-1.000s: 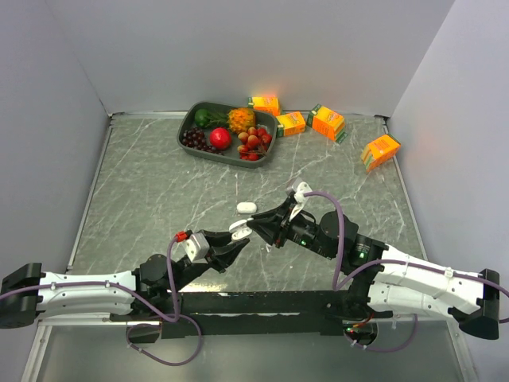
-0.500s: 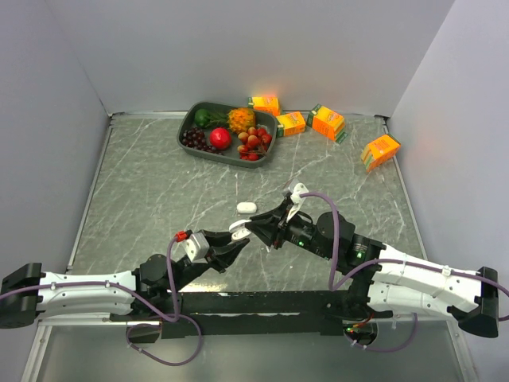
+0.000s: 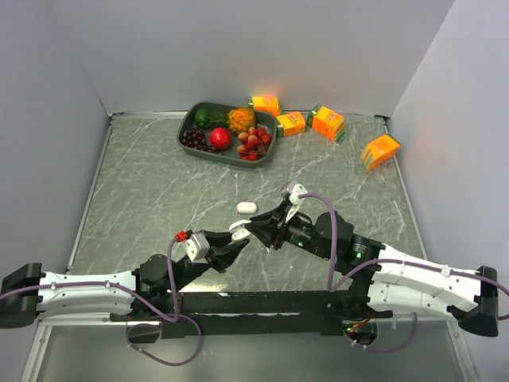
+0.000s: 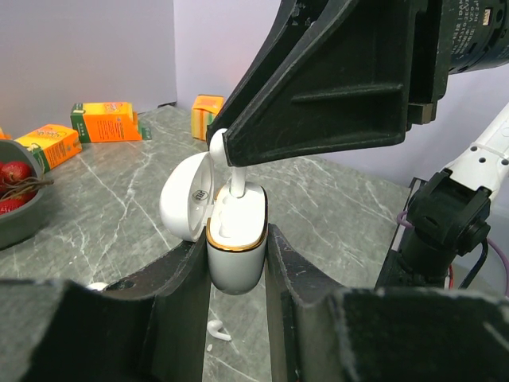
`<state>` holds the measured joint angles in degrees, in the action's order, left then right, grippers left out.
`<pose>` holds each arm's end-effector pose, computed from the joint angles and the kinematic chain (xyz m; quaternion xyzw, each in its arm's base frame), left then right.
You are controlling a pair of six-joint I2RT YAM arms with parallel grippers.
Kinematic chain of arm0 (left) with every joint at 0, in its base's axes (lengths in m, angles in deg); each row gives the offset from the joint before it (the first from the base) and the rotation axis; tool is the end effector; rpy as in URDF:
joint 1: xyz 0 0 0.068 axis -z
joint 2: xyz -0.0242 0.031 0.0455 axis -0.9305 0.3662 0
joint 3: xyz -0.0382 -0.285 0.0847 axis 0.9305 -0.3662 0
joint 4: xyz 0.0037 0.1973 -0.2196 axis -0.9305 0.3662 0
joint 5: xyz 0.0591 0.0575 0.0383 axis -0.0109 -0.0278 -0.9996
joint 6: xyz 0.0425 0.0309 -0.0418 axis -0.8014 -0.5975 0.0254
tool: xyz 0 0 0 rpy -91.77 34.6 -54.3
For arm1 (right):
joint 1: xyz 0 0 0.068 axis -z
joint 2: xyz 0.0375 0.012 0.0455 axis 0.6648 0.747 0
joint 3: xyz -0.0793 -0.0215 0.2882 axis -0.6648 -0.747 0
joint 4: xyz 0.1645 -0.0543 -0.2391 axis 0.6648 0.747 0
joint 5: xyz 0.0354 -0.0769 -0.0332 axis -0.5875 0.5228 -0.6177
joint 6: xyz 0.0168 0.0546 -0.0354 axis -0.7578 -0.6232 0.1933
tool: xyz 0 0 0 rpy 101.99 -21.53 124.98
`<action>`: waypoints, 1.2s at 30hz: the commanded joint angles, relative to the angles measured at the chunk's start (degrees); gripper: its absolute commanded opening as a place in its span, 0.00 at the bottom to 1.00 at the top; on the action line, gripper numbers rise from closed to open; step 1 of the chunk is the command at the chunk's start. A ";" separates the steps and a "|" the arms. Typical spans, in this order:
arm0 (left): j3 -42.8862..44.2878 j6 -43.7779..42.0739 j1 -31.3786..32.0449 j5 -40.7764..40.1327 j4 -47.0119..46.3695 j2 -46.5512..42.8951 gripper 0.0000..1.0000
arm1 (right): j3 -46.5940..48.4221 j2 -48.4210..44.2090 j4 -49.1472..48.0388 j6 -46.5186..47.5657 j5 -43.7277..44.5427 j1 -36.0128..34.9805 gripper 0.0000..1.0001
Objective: Insert the wireless bluetooth earbuds into the charging case
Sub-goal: Place the earbud in the charging case, then adjust the earbud with the charging case.
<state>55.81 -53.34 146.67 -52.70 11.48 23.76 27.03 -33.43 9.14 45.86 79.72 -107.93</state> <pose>0.0575 -0.1813 0.2557 0.2407 0.5396 -0.4292 0.6832 0.0990 0.2161 0.3485 -0.2846 0.6509 0.4401 0.5493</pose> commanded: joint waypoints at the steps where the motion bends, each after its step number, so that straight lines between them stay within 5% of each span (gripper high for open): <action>1: 2.97 0.52 0.16 0.25 -3.54 -0.65 0.01 | -0.26 -0.86 0.67 0.17 0.18 -0.98 0.32; 6: 2.97 0.52 0.16 0.16 -3.89 -0.65 0.01 | -0.53 -1.12 1.02 -0.26 0.10 -0.98 0.33; 16: 3.06 0.61 0.16 0.43 -4.07 -0.30 0.01 | -0.09 -2.44 1.99 -1.14 1.32 -0.89 0.64; 24: 2.27 0.44 0.16 -0.19 -4.16 -0.92 0.01 | 4.30 -5.42 4.18 -0.36 2.12 -0.98 0.75; 28: 2.00 -0.18 0.16 0.16 -4.77 -1.18 0.01 | 6.06 -6.74 6.73 -0.18 5.10 -0.98 0.73; 36: 2.61 -5.71 0.25 2.01 -6.88 -0.92 0.01 | 13.71 -0.78 18.33 -1.32 9.85 -0.89 0.43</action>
<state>56.47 -55.57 146.67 -52.46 9.76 23.33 36.16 -36.97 22.01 44.97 86.67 -108.45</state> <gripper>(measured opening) 0.329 0.459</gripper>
